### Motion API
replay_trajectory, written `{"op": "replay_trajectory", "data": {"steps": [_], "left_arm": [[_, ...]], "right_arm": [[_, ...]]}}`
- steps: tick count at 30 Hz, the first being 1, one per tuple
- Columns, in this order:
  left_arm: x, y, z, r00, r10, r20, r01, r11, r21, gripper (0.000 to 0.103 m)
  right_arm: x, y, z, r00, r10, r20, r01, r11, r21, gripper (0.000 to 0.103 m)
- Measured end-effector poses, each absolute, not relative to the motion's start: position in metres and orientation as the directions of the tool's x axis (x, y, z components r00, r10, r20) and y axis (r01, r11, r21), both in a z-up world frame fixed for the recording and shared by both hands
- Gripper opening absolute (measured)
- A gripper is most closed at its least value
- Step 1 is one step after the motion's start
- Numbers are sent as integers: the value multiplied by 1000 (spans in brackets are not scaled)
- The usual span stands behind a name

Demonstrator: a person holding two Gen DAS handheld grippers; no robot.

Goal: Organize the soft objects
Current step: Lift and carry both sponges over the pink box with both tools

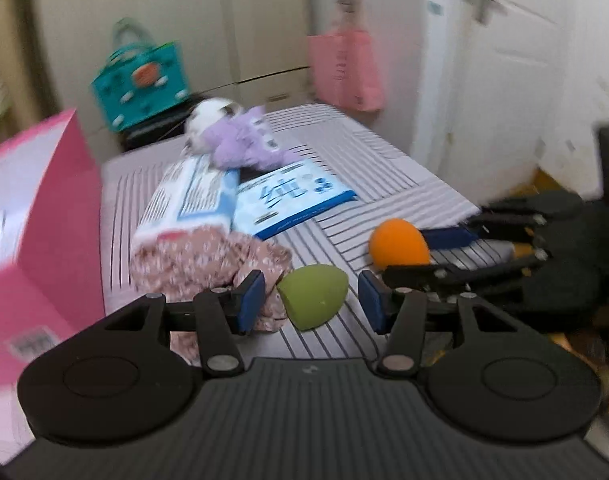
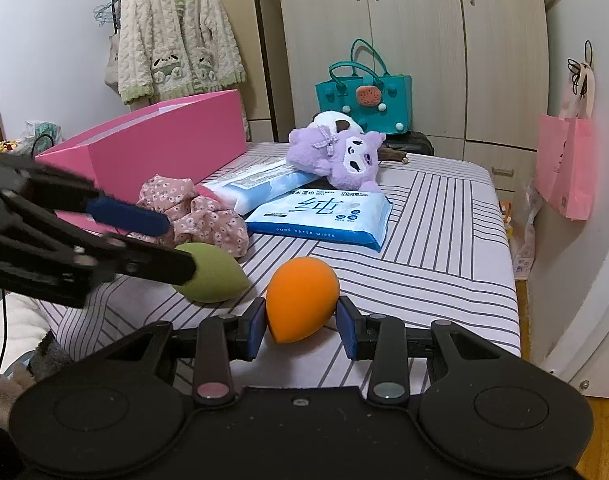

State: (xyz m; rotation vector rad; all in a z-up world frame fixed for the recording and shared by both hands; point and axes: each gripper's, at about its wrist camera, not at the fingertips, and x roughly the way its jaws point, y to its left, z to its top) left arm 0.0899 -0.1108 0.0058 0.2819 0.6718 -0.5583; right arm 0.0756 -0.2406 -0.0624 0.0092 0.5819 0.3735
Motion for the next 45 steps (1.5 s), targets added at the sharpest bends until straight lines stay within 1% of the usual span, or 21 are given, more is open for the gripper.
{"op": "replay_trajectory", "data": {"steps": [3,4,7,11,15,17,19,22,26,31,37,40,43,45], "left_arm": [[91,-117,14,632,-413,-656,656,736,169,50],[90,-121,14,625,-423,-656,685,701,201,51],[93,-134,11,600,-427,-676,750,595,290,51],[108,-147,0,559,-396,-728,791,518,326,51],[126,-148,-9,504,-368,-782,811,514,280,47],[128,-146,-11,489,-372,-789,818,509,268,38],[127,-146,-11,490,-377,-786,822,501,272,36],[127,-142,-2,483,-400,-779,821,516,245,35],[133,-130,17,495,-446,-746,802,565,194,35],[136,-113,40,522,-476,-707,781,599,174,35],[152,-93,65,487,-543,-684,766,642,36,36],[162,-91,57,472,-548,-691,751,661,-11,36],[171,-98,39,448,-523,-725,736,676,-34,34],[173,-100,33,444,-520,-730,731,682,-41,34]], "right_arm": [[76,-241,-61,762,351,-544,-350,930,109,43],[76,-240,-60,758,355,-547,-356,928,109,43],[76,-238,-59,749,358,-557,-368,924,100,43],[79,-235,-60,746,345,-570,-368,927,80,43],[80,-233,-59,739,344,-580,-373,925,74,43],[81,-233,-58,734,345,-585,-376,924,73,43],[82,-233,-57,725,349,-593,-379,922,80,43],[82,-231,-51,718,352,-601,-381,921,85,43],[80,-230,-40,720,343,-603,-385,921,64,43],[82,-228,-26,718,337,-609,-388,920,53,43],[99,-223,-11,674,407,-616,-428,895,124,43],[106,-218,-14,676,401,-617,-430,896,111,43],[113,-216,-22,686,368,-628,-402,911,94,42],[115,-218,-25,679,363,-638,-394,914,101,42]]}}
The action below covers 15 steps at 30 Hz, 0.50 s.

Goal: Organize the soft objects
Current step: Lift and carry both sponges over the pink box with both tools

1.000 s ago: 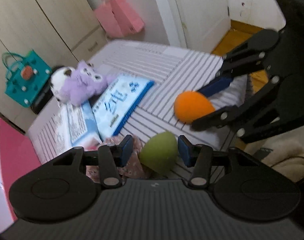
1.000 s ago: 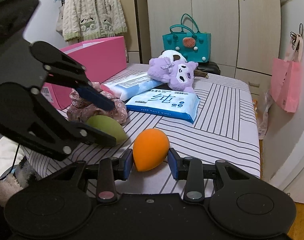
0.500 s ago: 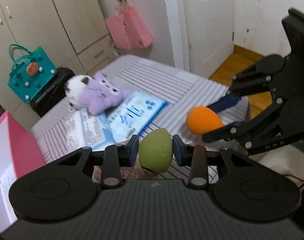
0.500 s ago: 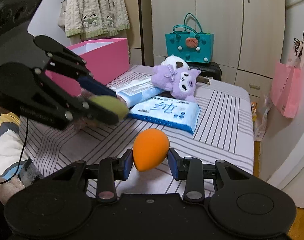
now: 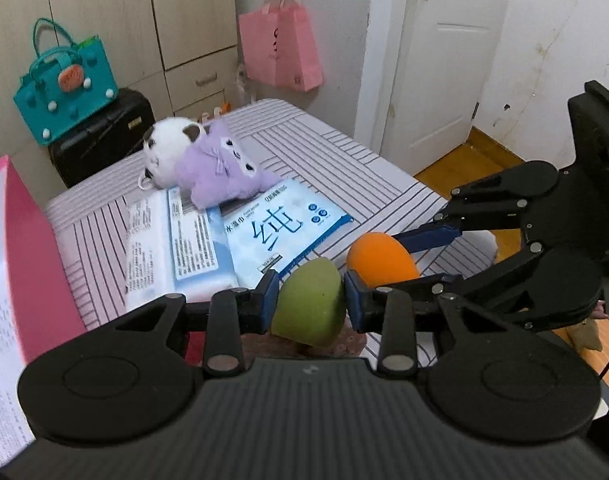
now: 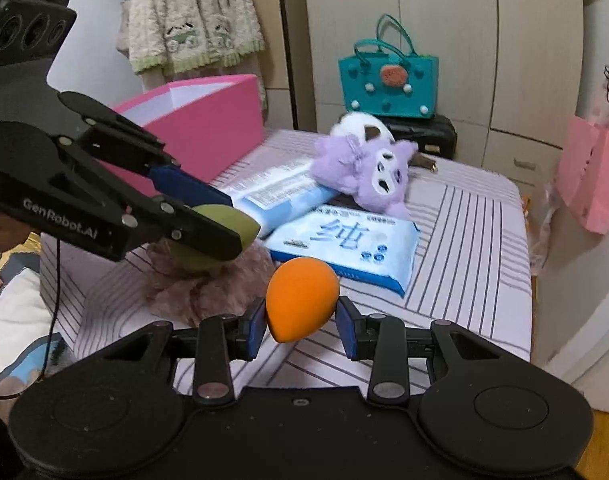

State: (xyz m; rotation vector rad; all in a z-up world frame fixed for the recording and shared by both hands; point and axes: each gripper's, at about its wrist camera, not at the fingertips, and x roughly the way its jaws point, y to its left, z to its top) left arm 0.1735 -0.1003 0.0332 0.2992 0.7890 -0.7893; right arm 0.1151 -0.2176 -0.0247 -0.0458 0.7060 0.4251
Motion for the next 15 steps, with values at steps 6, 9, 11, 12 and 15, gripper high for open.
{"op": "replay_trajectory", "data": {"steps": [6,9,11,12,15], "left_arm": [[171,-98,54,442,-528,-725,733,678,-47,33],[170,-89,72,443,-512,-736,716,696,-54,33],[171,-78,84,447,-504,-740,694,716,-69,33],[171,-72,90,457,-498,-737,682,728,-70,33],[169,-45,110,517,-471,-714,641,767,-42,33]], "right_arm": [[119,-216,-8,660,383,-647,-424,900,100,42],[123,-212,13,644,418,-641,-456,882,117,42],[127,-208,29,628,448,-637,-477,868,140,42],[129,-205,37,620,462,-635,-488,860,149,42],[134,-192,58,605,492,-626,-523,839,154,42]]}}
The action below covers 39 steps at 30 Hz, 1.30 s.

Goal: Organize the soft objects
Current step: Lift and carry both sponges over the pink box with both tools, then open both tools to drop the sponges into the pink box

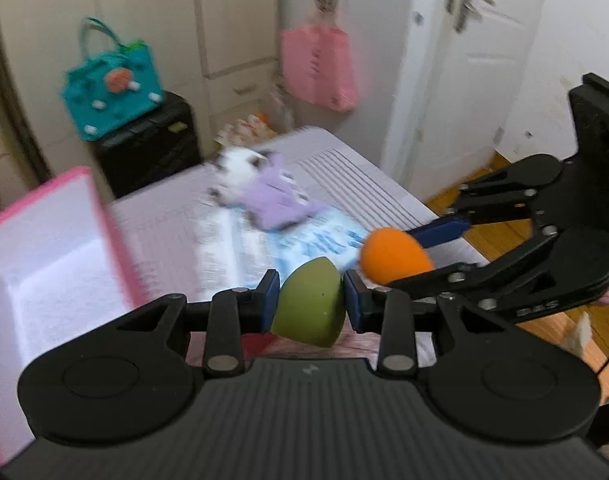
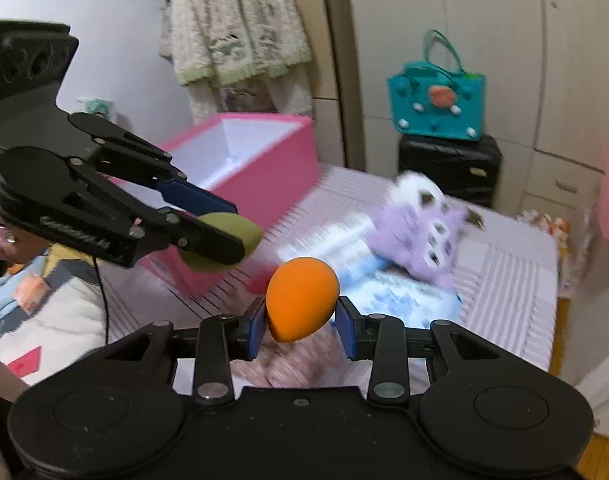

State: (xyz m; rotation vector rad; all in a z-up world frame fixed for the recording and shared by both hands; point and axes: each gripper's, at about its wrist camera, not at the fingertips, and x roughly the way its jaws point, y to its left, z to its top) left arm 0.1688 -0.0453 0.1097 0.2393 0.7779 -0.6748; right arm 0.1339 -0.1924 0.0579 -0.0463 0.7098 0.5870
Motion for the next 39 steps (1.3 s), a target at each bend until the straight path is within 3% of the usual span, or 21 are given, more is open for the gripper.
{"op": "replay_trajectory", "data": {"steps": [16,27,33,36,39], "left_arm": [[196,104,158,701,-211,-681,345,936,65,33],[302,134,107,662,-176,-729,273,962,16,33],[352,138,73,618,-119,-777,249,967,50,33],[365,138,62,624,-27,-781,206,970,131,33],[377,138,52,597,-40,-801,207,973,105,33]], "right_arm": [[200,-68,121,427,615,-663,-760,642,107,42],[315,30,86,382,552,-741,-832,555,-15,42],[357,57,59,361,506,-784,-864,498,-76,42],[376,62,46,367,477,-799,-861,499,-98,42],[393,65,40,358,455,-816,-860,500,-98,42]]}}
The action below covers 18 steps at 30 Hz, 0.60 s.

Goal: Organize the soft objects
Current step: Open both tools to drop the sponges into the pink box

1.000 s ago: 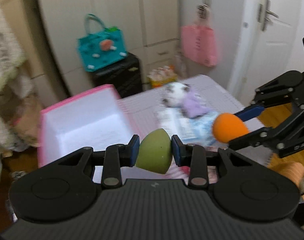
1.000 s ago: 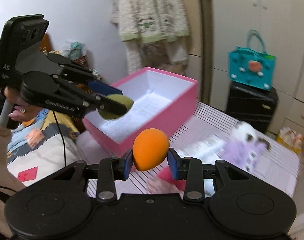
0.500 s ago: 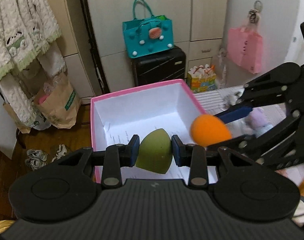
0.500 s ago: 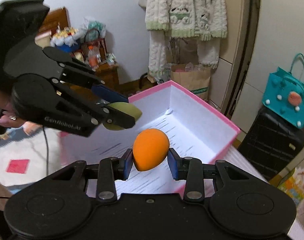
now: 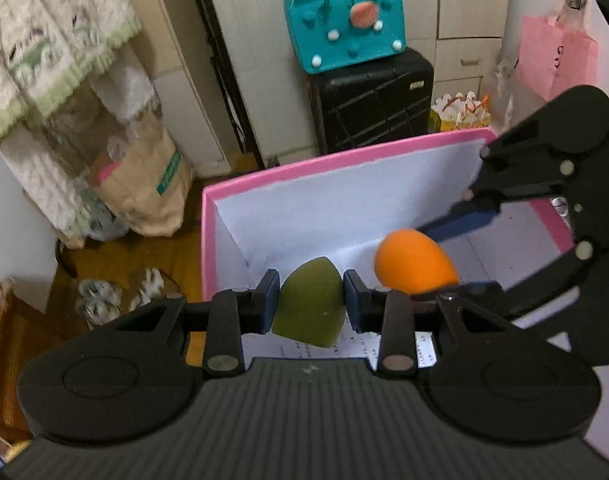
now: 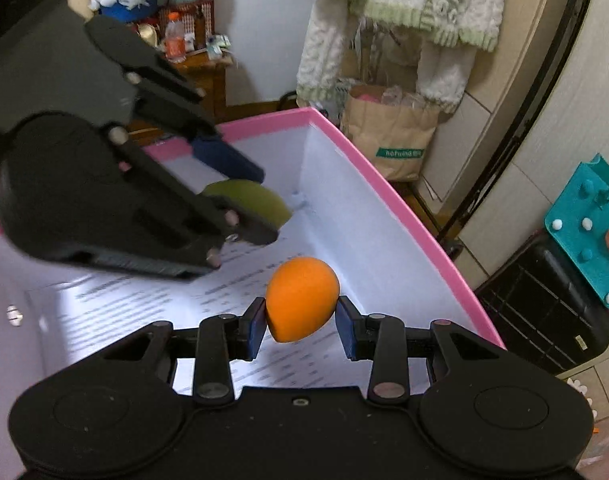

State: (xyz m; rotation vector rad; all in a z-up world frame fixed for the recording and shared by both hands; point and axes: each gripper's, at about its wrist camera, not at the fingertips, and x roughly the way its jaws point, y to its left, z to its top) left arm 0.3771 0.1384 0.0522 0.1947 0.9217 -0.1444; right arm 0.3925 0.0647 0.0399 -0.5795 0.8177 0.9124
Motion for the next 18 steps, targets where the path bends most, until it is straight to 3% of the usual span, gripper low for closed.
{"op": "replay_trajectory", "data": {"steps": [10,12,14,18], "left_arm": [[395,138,45,601,-57,-797,210,974,88,38],[397,136,42,611,-47,-790,214,971,107,43],[396,135,43,616,-33,-787,208,971,122,56],[393,139,49,612,-21,-791,185,976,118,57]], "right_arm": [[416,73,24,324,437,-839,-873,480,-88,42],[420,73,23,329,437,-837,-866,492,-84,45],[419,73,27,340,449,-826,-861,501,-82,47],[408,64,36,379,445,-811,-841,530,-103,50]]}}
